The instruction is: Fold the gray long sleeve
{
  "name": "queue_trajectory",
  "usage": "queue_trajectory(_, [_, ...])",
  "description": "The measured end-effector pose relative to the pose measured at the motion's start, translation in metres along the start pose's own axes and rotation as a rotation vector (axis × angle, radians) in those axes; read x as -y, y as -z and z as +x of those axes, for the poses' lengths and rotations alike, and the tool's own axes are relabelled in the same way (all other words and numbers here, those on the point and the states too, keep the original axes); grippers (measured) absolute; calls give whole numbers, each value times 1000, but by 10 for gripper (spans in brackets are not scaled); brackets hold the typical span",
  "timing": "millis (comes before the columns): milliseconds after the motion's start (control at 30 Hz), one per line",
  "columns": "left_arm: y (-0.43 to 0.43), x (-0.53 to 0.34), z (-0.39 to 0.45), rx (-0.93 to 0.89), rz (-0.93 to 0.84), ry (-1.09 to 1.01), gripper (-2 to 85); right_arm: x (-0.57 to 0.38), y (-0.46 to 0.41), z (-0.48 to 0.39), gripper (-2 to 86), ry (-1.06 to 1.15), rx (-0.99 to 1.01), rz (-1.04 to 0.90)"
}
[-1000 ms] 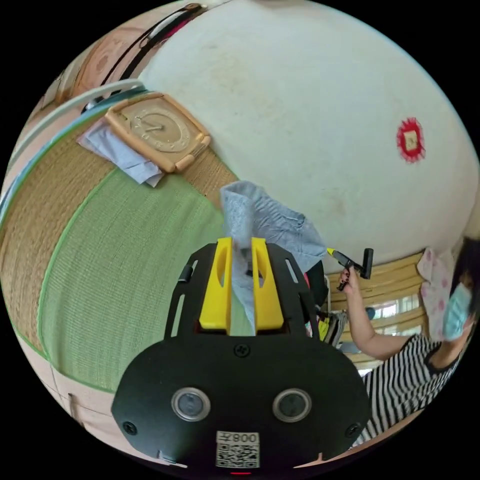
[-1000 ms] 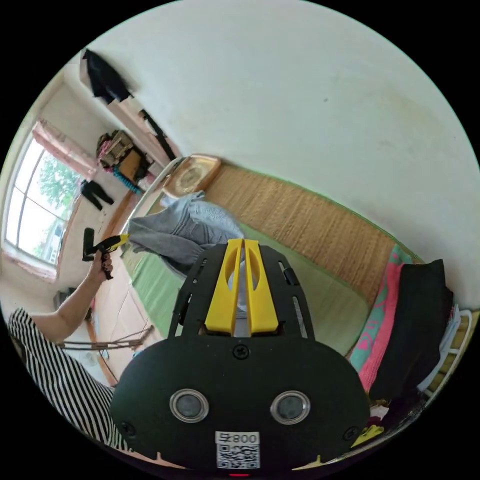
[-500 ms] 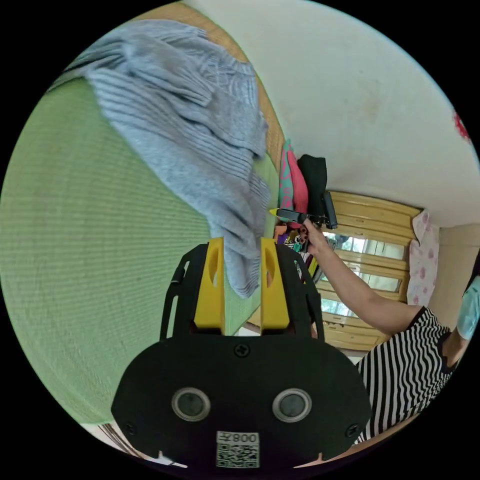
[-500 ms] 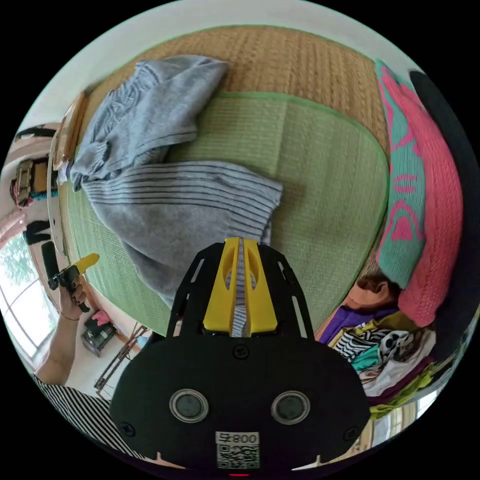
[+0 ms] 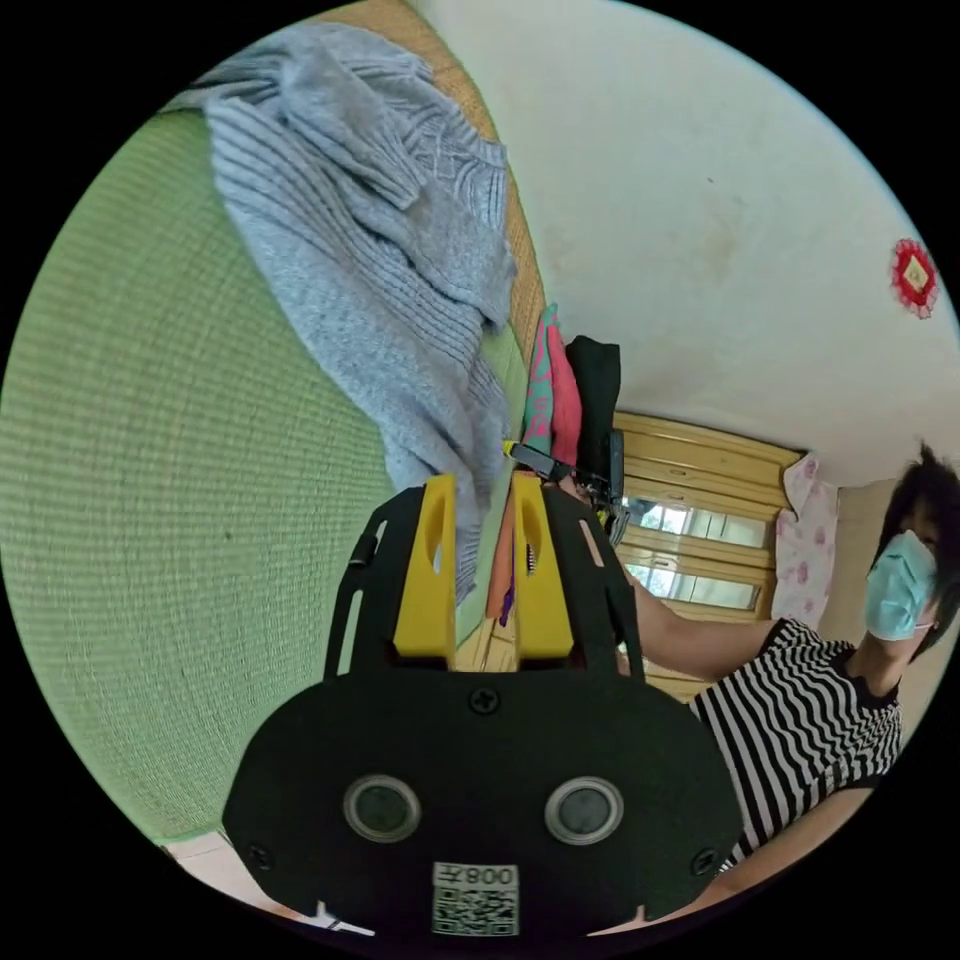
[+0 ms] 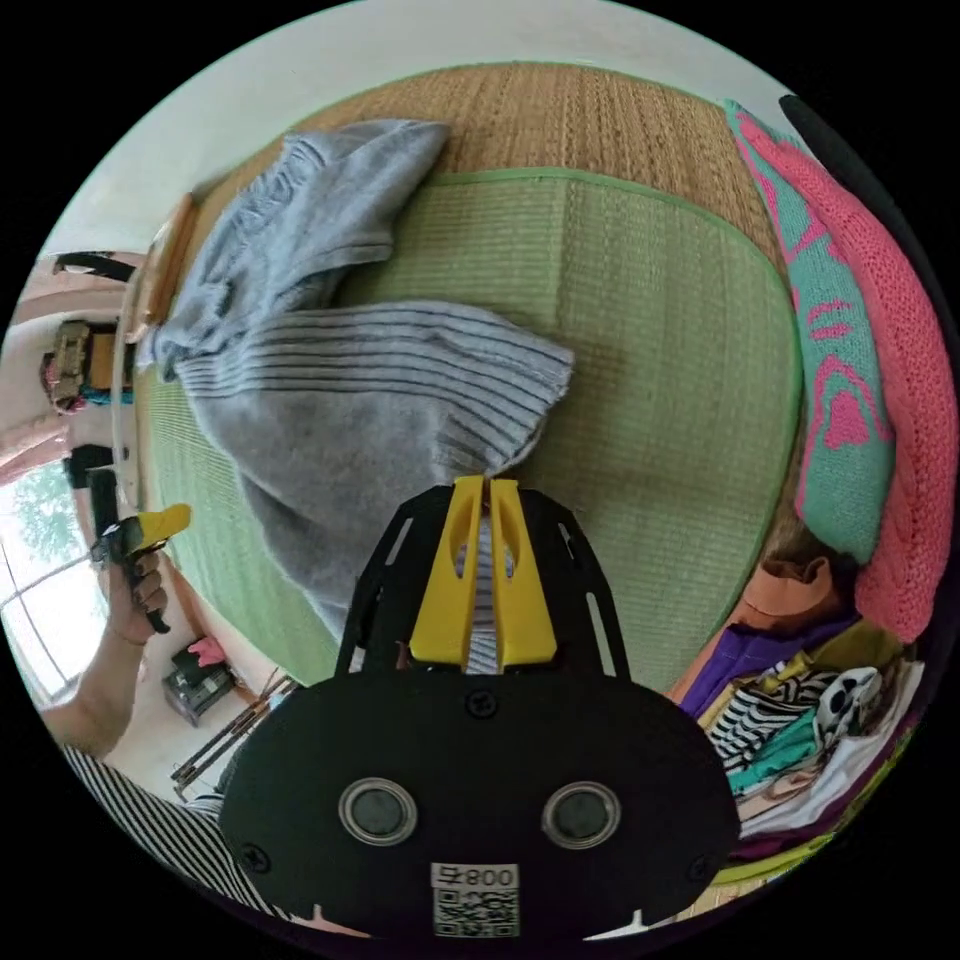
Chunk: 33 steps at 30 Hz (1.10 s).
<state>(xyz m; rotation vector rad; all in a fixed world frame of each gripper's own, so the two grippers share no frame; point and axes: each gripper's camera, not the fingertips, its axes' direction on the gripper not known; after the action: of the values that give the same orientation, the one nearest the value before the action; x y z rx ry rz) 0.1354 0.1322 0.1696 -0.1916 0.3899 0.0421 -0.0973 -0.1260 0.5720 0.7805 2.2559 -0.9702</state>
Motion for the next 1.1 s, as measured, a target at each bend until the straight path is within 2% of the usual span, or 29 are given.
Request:
queue_trajectory(133, [44,-23,6,-47,141,-8,85,-18,46,-30,8,188,310,179])
queue_trajectory(200, [65,-36,14,-53,197,-26,85,-29,59,-60,7,327,461,187])
queue_trajectory(267, [91,-55,24,-51,268,-51,83,-41,61,-102,7,490,552,131])
queue_trajectory(333, [107,-70,31,2,296,-53,82,-64,36,-163,7,657,645,0])
queue_trajectory(400, [117,-84,33,69,307,-34,82,-81,-3,-202,8,732,739,-146])
queue_trajectory(467, [120,-100,25,115,309,28,81,-96,-56,-233,8,772,712,-308])
queue_trajectory(533, [116,-108,13,132,300,78,80,-107,-120,-250,6,726,599,-482])
queue_trajectory(600, [107,-111,0,169,272,126,80,-110,-136,-249,4,735,664,-541])
queue_trajectory(767, [73,-100,-35,189,171,213,80,-88,-114,-211,2,712,598,-456])
queue_trajectory(867, [62,-84,-45,260,129,225,80,-52,-87,-164,2,616,517,-274])
queue_trajectory(933, [56,-73,-48,326,89,221,78,-18,-84,-130,1,504,396,-171])
queue_trajectory(1100, [40,-48,-60,449,-10,252,66,33,-125,-106,1,382,309,-202])
